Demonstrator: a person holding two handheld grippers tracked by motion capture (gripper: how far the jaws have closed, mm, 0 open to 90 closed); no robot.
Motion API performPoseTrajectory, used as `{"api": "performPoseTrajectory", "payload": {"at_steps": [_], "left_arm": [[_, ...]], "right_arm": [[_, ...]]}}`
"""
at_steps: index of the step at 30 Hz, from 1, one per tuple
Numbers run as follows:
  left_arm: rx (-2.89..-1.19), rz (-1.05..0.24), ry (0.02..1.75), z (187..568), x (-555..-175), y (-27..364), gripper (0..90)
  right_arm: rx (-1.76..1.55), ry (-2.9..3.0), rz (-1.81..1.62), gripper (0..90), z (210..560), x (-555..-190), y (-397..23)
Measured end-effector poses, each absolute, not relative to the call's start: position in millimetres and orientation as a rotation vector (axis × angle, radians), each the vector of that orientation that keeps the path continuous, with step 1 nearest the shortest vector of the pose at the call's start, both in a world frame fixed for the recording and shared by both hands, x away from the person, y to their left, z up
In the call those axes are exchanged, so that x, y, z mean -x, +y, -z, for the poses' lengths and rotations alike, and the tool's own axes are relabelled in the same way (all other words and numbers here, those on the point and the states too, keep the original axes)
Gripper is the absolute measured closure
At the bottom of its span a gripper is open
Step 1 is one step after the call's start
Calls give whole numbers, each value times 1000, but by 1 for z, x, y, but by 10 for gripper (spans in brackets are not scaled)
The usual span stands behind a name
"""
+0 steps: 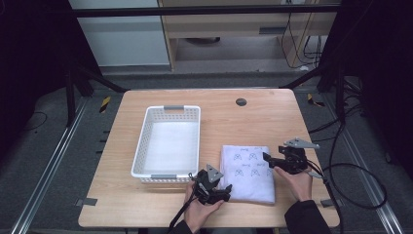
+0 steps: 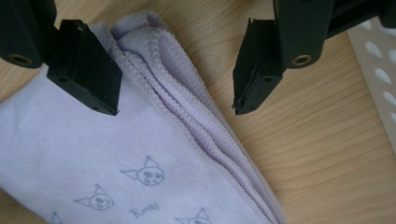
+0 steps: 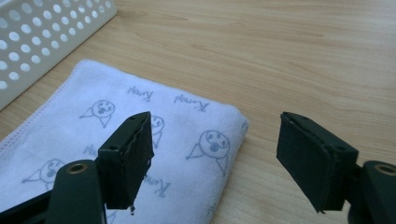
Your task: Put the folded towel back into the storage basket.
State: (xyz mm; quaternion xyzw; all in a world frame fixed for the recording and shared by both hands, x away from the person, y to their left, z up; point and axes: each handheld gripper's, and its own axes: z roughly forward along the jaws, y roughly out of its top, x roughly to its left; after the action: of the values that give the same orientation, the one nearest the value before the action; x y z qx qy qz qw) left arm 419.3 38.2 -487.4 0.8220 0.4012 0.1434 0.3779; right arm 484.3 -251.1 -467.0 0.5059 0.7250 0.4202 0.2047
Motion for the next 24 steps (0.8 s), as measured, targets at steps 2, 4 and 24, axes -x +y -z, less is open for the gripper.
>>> {"api": "performPoseTrajectory", "payload": {"at_steps": [2, 4, 24], "left_arm": [[-2106, -361, 1030, 490, -420, 38, 297], [-2106, -350, 1033, 492, -421, 37, 286], [-2085, -243, 1049, 499, -423, 36, 429]], "right_arm": [[-1403, 2030, -1169, 280, 469, -486, -249], [-1412, 2043, -1159, 287, 472, -488, -247], [-1453, 2130, -1075, 337, 493, -495, -233]]}}
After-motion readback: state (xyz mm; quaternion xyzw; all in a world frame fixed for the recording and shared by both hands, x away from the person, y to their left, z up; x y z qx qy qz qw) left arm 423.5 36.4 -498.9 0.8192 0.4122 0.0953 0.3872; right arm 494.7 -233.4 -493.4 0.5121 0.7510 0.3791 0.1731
